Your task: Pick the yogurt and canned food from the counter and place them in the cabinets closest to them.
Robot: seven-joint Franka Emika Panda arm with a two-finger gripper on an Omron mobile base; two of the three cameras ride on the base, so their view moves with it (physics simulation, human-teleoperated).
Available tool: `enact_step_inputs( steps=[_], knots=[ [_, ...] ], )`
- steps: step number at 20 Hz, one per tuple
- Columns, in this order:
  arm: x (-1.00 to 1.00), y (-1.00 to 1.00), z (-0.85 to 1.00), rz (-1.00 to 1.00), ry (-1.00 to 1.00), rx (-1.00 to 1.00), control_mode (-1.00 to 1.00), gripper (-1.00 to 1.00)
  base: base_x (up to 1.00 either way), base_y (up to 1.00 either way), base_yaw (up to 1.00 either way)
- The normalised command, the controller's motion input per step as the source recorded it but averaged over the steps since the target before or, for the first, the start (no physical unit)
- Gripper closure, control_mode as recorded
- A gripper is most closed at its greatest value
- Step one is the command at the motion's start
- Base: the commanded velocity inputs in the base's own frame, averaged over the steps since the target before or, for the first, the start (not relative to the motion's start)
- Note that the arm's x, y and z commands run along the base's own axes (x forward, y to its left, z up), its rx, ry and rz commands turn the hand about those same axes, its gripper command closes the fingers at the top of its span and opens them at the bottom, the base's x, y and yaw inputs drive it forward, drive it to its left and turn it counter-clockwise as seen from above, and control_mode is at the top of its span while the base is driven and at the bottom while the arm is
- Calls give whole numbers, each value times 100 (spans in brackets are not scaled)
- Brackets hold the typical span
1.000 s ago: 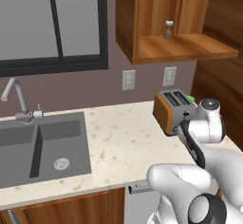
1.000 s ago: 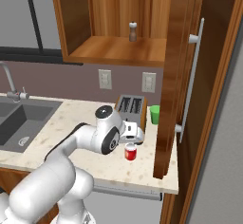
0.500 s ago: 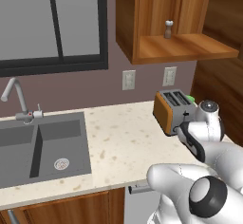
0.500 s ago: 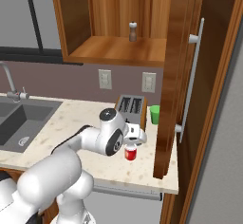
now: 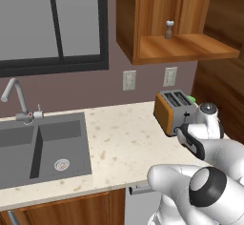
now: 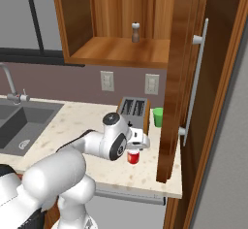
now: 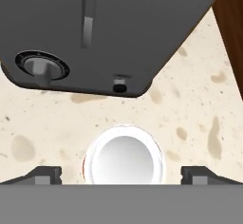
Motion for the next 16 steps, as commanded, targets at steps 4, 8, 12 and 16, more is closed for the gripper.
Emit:
enact_step_inputs(
  steps=[4, 8, 12, 16],
  knots=[
    [0, 0, -12, 0, 0, 0, -100, -100, 0, 0, 0],
    [0, 0, -9, 0, 0, 0, -100, -100, 0, 0, 0],
    [0, -2, -9, 0, 0, 0, -100, -100, 0, 0, 0],
    [2, -3, -5, 0, -1, 0, -100, -100, 0, 0, 0]
  ],
)
